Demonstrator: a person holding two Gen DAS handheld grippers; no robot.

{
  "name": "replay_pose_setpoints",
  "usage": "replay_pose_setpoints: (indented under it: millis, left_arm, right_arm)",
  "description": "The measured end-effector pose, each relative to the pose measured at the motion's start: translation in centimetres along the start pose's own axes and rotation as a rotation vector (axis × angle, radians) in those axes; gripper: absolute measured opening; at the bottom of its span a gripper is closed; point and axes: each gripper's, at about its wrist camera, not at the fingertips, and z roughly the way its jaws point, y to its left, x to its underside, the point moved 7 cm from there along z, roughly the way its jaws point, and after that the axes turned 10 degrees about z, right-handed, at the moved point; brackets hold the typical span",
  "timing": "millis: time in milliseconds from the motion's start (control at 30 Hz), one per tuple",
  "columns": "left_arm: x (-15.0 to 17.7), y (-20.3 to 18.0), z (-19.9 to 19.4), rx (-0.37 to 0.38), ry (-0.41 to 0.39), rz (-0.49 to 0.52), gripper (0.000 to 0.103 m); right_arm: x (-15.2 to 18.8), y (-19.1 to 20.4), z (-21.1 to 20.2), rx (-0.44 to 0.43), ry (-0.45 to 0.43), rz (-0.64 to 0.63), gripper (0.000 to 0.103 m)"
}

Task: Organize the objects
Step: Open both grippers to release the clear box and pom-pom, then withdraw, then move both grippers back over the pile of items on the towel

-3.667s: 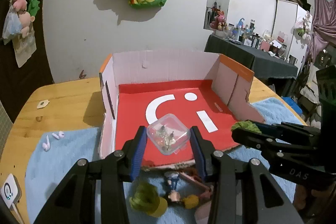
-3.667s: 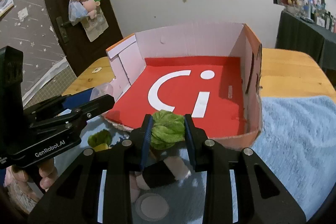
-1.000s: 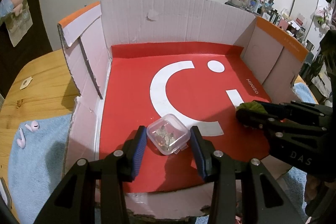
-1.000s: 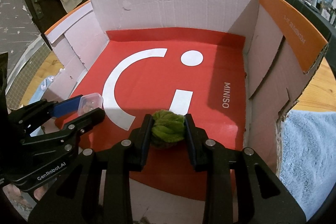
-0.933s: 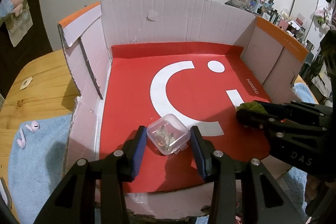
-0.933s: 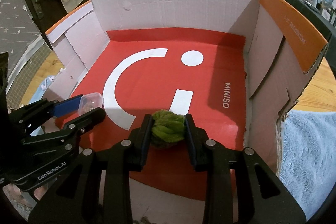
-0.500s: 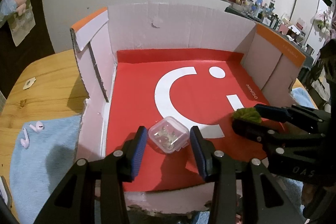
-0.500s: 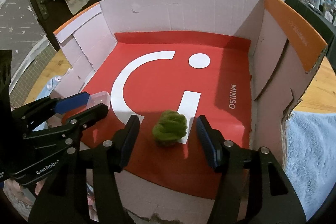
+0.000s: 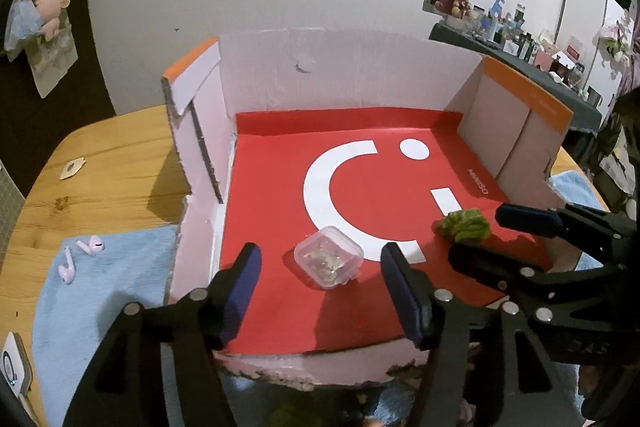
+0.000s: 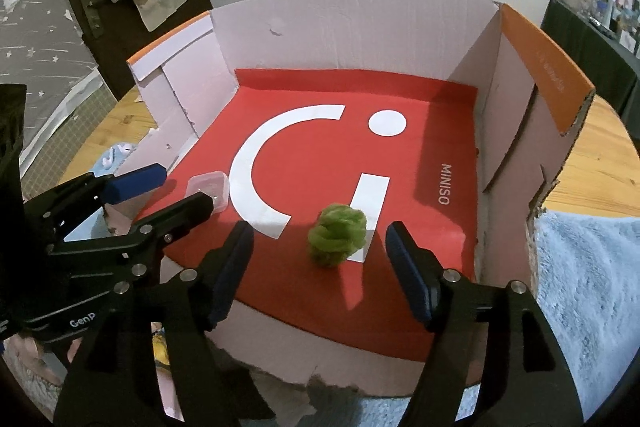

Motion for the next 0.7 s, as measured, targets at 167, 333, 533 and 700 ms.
replay_pose_setpoints:
  millis: [167, 333, 533, 700]
  left_arm:
    - [0.1, 0.5, -0.7, -0.01, -0.008, -0.016, 0.067]
    - [0.5, 0.6, -1.4, -0.022, -0.015, -0.016, 0.071]
    - [0.6, 0.6, -2.0, -0.027, -0.021, -0.018, 0.075]
    - [0.7, 0.6, -2.5, -0.028, -0.032, -0.021, 0.078]
  right_arm:
    - [0.2, 0.4, -0.4, -0.004, -0.009, -0.008, 0.073]
    - [0.3, 0.6, -1.0, -0.008, -0.02, -0.007, 0.075]
    - [0.5, 0.7, -1.9, 0.0, -0.041, -0.008, 0.088]
    - [0.8, 0.5, -2.6, 0.005, -0.051, 0.002, 0.088]
